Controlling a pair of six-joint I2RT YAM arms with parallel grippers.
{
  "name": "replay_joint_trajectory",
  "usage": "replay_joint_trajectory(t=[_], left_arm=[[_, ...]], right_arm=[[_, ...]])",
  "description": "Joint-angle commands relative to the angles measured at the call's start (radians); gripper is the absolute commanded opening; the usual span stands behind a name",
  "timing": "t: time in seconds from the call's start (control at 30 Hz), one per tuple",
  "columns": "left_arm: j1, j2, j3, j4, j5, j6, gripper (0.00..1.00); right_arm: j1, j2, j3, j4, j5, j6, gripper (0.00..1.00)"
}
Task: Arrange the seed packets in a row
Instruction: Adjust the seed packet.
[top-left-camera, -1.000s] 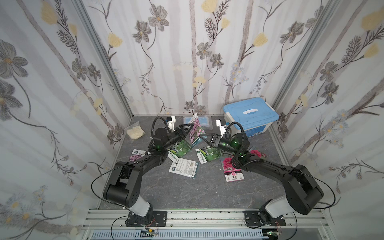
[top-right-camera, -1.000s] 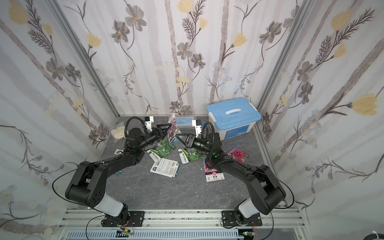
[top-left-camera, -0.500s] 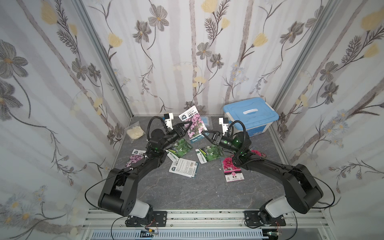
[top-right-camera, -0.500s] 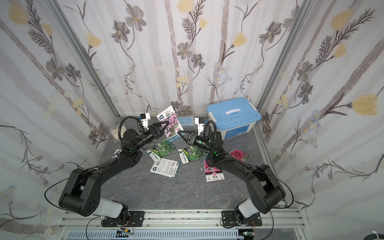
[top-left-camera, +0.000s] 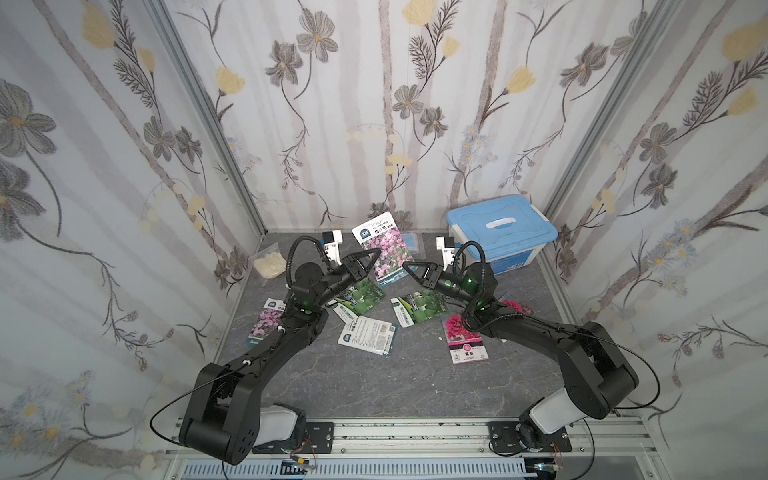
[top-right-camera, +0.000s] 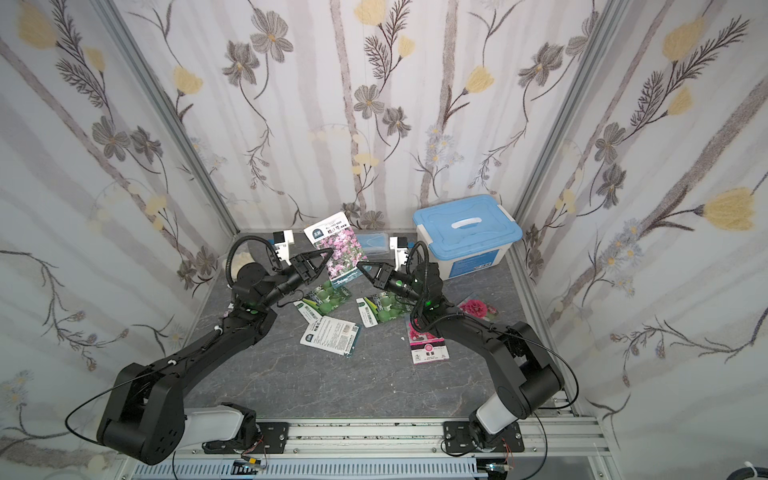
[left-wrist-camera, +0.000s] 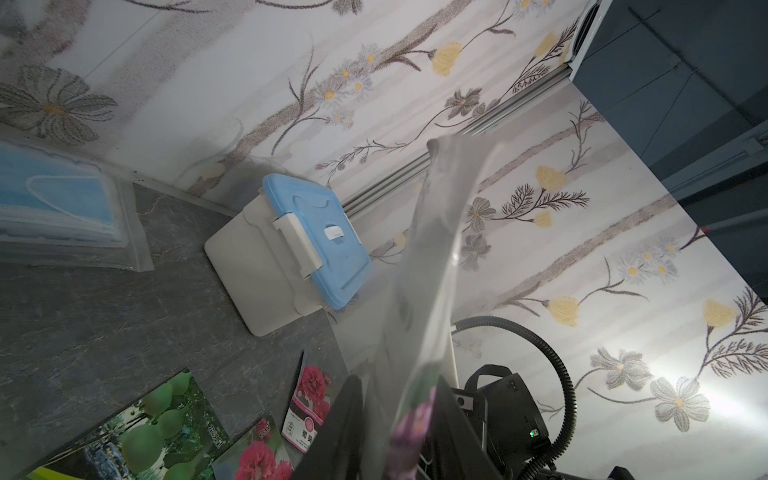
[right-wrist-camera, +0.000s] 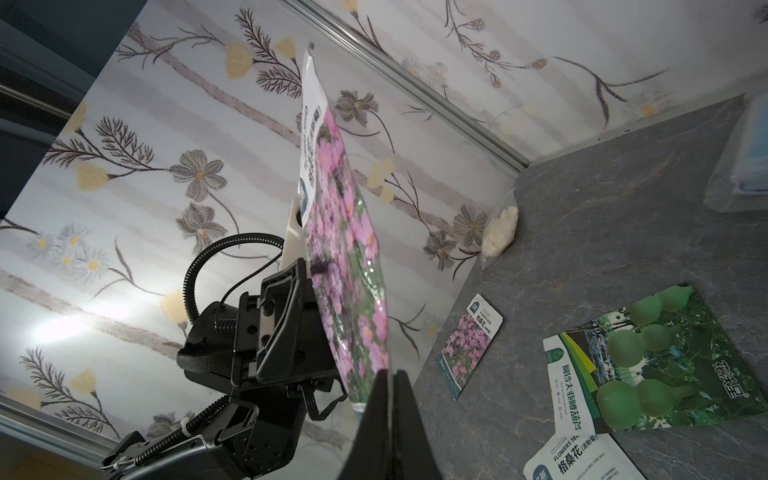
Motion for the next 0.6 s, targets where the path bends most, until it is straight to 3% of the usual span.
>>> replay_joint_trajectory(t=[0.0, 0.17, 0.33, 0.53, 0.57], left_arm=[[0.000, -0.017, -0.003, -0.067, -0.022, 0.056, 0.29], [0.000, -0.006, 0.001, -0.088, -0.040, 0.067, 0.21], [-0.002, 0.012, 0.040, -0.150, -0.067, 0.107, 0.00], [-0.001, 0.001, 0.143, -0.394, -0.119, 0.219, 0.00], [-0.001, -0.004, 0.163, -0.445, -0.130, 0.242, 0.00]], right_arm=[[0.000, 0.004, 0.010, 0.009, 0.051, -0.010, 0.00], [-0.001, 0.005, 0.014, 0.001, 0.073, -0.018, 0.00], [0.000, 0.001, 0.011, 0.002, 0.094, -0.015, 0.00], [0.006, -0.019, 0.009, -0.049, 0.123, -0.070, 0.00], [0.007, -0.026, 0.010, -0.070, 0.130, -0.095, 0.04]])
